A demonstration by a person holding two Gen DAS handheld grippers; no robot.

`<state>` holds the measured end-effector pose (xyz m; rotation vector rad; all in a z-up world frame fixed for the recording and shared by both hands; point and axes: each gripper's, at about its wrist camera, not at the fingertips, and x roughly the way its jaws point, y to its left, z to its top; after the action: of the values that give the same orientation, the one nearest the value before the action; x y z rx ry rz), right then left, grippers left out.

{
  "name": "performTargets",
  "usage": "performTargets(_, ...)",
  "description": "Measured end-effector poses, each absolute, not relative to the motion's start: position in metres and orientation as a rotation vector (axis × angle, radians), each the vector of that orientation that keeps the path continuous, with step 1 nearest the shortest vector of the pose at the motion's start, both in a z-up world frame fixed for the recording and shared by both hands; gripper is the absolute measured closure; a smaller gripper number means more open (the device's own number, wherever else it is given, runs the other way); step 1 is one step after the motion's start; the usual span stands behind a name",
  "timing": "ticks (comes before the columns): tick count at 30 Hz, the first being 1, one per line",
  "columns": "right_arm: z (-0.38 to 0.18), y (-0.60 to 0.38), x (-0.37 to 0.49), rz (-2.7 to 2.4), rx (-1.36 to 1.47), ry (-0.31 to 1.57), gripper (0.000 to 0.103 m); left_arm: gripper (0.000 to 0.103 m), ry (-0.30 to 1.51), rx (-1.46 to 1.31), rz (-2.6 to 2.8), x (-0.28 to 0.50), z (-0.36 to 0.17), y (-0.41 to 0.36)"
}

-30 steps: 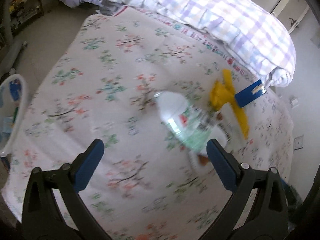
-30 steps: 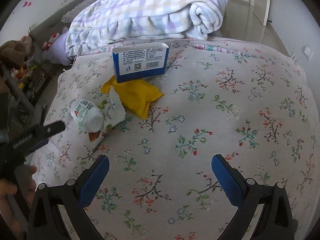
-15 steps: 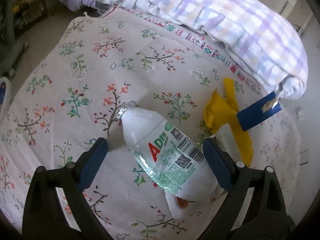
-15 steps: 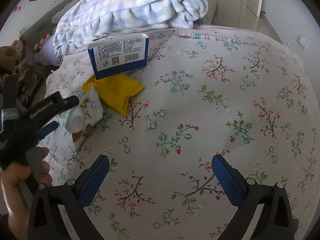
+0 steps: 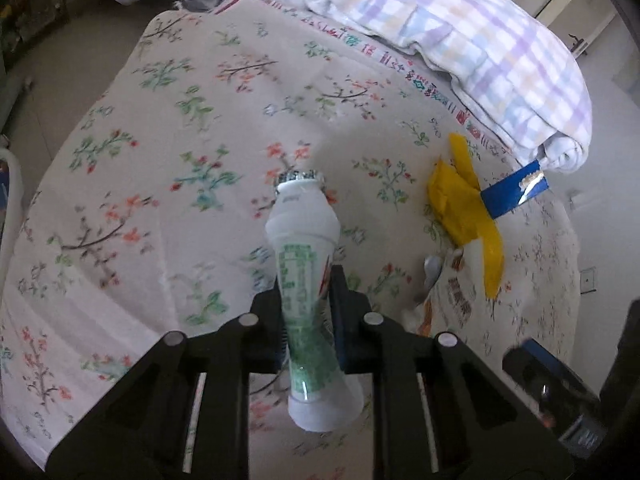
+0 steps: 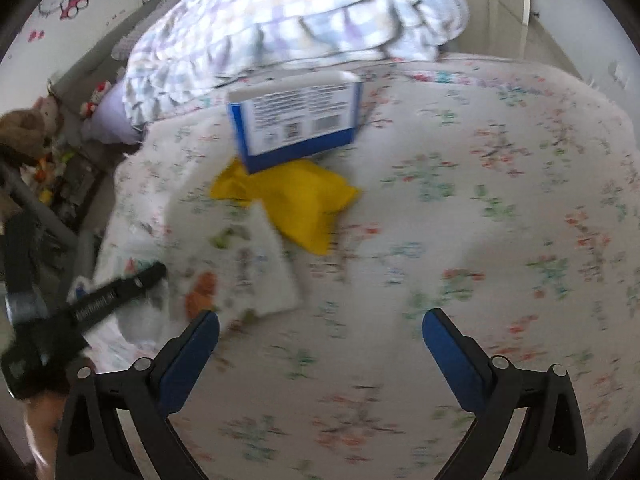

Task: Collect trash
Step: 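Grasp the white snack wrapper with the right gripper while the left gripper holds the bottle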

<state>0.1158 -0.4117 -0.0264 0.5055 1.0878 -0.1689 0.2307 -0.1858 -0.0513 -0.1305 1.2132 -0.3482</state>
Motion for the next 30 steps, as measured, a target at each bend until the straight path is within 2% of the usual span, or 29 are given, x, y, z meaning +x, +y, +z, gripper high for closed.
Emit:
performTargets(3, -0.028, -0.398, 0.123, -0.131, 0.564, 1.083, 0.007, 0.083, 1.218, -0.143, -0.372, 0.221, -0.046, -0.175)
performTargets(4, -0.029, -0.395, 0.125, -0.125, 0.571, 1.081, 0.013, 0.083, 1.217, -0.145, -0.382, 0.218, -0.044, -0.172)
performTargets(6, -0.031, -0.387, 0.131, -0.12, 0.574, 1.078, 0.017, 0.083, 1.207, -0.136, -0.396, 0.211, -0.037, -0.168)
performTargets(16, -0.038, -0.349, 0.152, -0.085, 0.535, 1.063, 0.017, 0.083, 1.153, -0.078, -0.417, 0.194, -0.015, -0.134)
performTargets(23, -0.045, -0.317, 0.16, -0.141, 0.328, 1.103, 0.017, 0.083, 1.159, -0.087, -0.389, 0.19, -0.018, -0.104)
performTargets(26, -0.047, -0.313, 0.162, -0.175, 0.287, 1.091, 0.028, 0.083, 1.16, -0.097, -0.377, 0.186, -0.018, -0.09)
performTargets(30, -0.047, -0.317, 0.161, -0.188, 0.26, 1.067, 0.051, 0.083, 1.156, -0.116, -0.366, 0.181, -0.017, -0.071)
